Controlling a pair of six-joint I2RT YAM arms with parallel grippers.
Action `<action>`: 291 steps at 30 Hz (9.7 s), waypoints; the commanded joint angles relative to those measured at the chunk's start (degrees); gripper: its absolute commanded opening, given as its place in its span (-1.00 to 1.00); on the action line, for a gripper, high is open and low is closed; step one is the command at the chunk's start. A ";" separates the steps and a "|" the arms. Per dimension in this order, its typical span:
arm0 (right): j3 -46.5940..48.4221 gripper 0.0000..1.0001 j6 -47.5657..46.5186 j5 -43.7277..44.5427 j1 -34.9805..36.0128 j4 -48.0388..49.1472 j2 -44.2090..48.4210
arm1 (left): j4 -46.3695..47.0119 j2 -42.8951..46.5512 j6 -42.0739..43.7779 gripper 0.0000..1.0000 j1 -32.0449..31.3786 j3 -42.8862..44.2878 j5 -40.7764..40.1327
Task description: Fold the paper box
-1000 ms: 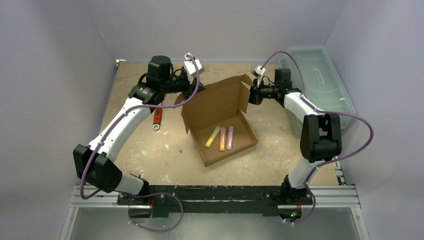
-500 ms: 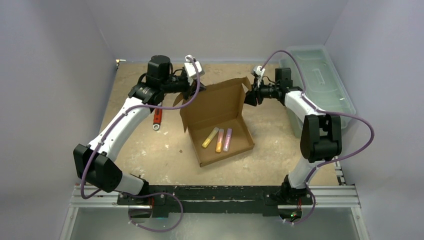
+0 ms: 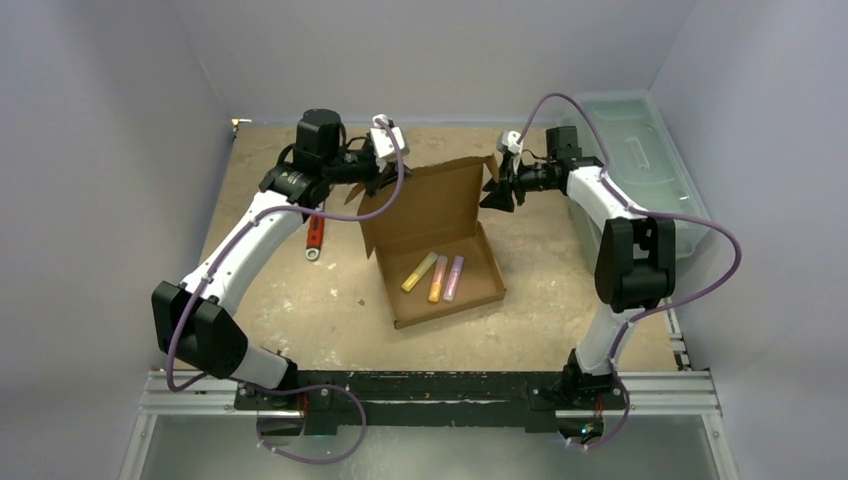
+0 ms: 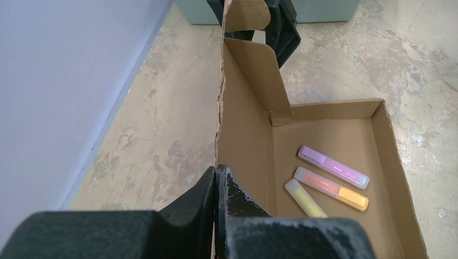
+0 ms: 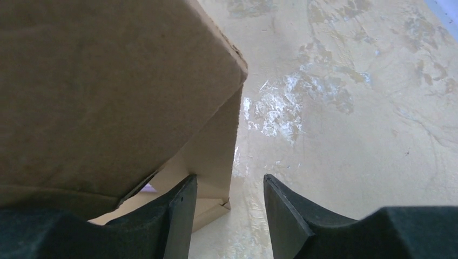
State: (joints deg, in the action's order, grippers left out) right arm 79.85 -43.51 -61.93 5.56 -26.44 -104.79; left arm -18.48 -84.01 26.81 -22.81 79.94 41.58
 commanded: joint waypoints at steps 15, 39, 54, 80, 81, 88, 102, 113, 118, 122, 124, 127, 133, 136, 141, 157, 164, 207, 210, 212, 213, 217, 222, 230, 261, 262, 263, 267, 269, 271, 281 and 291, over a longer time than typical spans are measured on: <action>8.53 0.09 -18.75 -10.12 0.68 -17.39 -2.42 | 2.88 -1.70 2.23 -1.00 3.40 2.92 10.55; 6.50 -0.99 -19.56 -11.46 2.05 -17.34 -2.51 | 6.97 -1.92 -1.43 -1.00 4.50 1.00 9.72; 2.20 -1.00 -22.62 -7.91 0.74 -16.13 2.45 | 23.12 7.76 -23.01 0.03 8.33 -8.90 -5.05; 0.92 -1.00 -26.17 -6.24 0.76 -18.84 3.63 | 40.43 21.63 -52.38 -0.65 10.77 -46.46 -26.46; 0.92 -1.00 -26.30 -6.15 0.76 -18.91 3.61 | 41.86 19.15 -52.83 -0.66 10.73 -46.07 -24.01; 0.90 -1.00 -27.82 -5.75 0.71 -19.92 3.59 | 46.14 13.45 -54.22 -0.67 10.77 -47.11 -16.73; 0.71 -1.00 -35.37 -5.02 0.85 -26.59 4.71 | 43.81 10.38 -54.70 -0.65 10.76 -47.30 -18.18; -2.40 -1.00 -38.41 -2.11 1.59 -26.47 8.51 | 41.70 14.10 -54.83 -0.64 10.85 -50.76 -20.51; -4.68 -1.00 -38.37 -0.45 2.01 -24.97 10.33 | 42.33 13.25 -54.85 -0.65 10.85 -51.11 -19.51; -5.06 -0.98 -38.53 0.33 2.11 -24.80 10.14 | 42.95 12.64 -54.93 -0.65 10.83 -51.43 -19.11; -5.06 -0.95 -38.50 0.80 2.04 -24.51 10.17 | 42.83 12.62 -54.87 -0.66 10.84 -51.46 -18.99; -5.30 -0.93 -38.50 1.13 2.13 -24.24 10.54 | 42.78 12.63 -54.70 -0.66 10.85 -51.41 -18.72; -6.49 -0.87 -37.61 1.87 2.16 -22.36 11.78 | 42.65 12.63 -54.71 -0.66 10.85 -51.70 -18.42; -6.81 -0.86 -37.12 2.33 2.16 -21.54 12.14 | 42.58 12.88 -54.78 -0.66 10.85 -51.81 -18.39; -7.29 -0.85 -36.11 2.81 2.12 -20.25 12.63 | 42.24 13.86 -55.00 -0.66 10.83 -51.90 -18.43; -7.62 -0.33 -31.35 1.80 1.84 -16.70 15.74 | 40.81 14.84 -53.75 -0.66 10.83 -51.49 -18.57; -7.75 -0.20 -28.68 0.24 0.04 -15.48 16.84 | 40.60 14.83 -53.31 -0.66 10.85 -51.06 -18.47; -26.84 0.16 -18.64 -7.94 -0.29 8.41 21.22 | 49.29 16.77 -60.04 -0.67 10.85 -57.02 -13.80; -25.70 0.18 -27.87 -8.29 -0.28 0.12 20.48 | 49.16 17.47 -60.95 -0.67 10.85 -57.79 -14.34; -25.08 0.18 -32.15 -8.06 -0.29 -3.26 20.21 | 49.12 18.08 -61.90 -0.67 10.85 -58.17 -14.51; -24.98 0.18 -33.66 -7.74 -0.23 -4.26 20.22 | 48.78 18.34 -62.31 -0.67 10.83 -58.42 -14.62; -25.01 0.18 -37.35 -6.29 -0.28 -6.57 20.24 | 47.18 19.58 -63.89 -0.69 10.77 -58.74 -15.52; -25.30 0.18 -39.26 -4.94 -0.29 -7.42 20.84 | 40.41 22.65 -67.74 -0.68 10.78 -58.37 -19.96; -25.97 0.18 -40.59 -2.84 -0.24 -7.49 21.62 | 19.29 25.98 -74.75 -0.72 10.84 -54.29 -26.95; -18.54 0.42 -34.67 4.57 0.31 -37.07 33.23 | 9.55 28.07 -56.91 0.33 9.40 -37.21 -11.15; -18.54 0.41 -30.82 6.87 4.55 -35.70 33.54 | 10.53 26.33 -57.20 0.28 8.41 -37.62 -12.41; -19.08 0.40 -26.70 9.32 9.20 -32.78 34.24 | 10.54 24.13 -57.16 0.22 7.15 -37.32 -14.67; -18.88 0.35 -16.76 15.93 22.78 -22.96 35.89 | 6.13 15.10 -55.56 -0.01 4.01 -34.69 -26.38; -17.13 0.18 -13.48 18.36 28.64 -20.88 34.22 | 5.57 12.68 -55.48 -0.06 3.91 -34.77 -28.91; -16.38 0.03 -12.21 19.71 33.69 -19.68 31.66 | 5.97 11.39 -55.52 -0.07 3.83 -36.03 -29.75; -20.54 -0.56 -5.41 27.71 39.44 -9.99 19.46 | 9.85 4.34 -58.73 -0.40 3.77 -41.22 -28.34; -20.44 -0.56 1.56 34.86 35.32 -5.11 18.74 | 25.27 2.19 -72.15 -0.56 3.74 -49.76 -26.76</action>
State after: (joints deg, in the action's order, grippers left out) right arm 58.43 -45.34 -29.63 43.77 -34.20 -87.02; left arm 2.15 -79.85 -39.05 -18.83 35.99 16.29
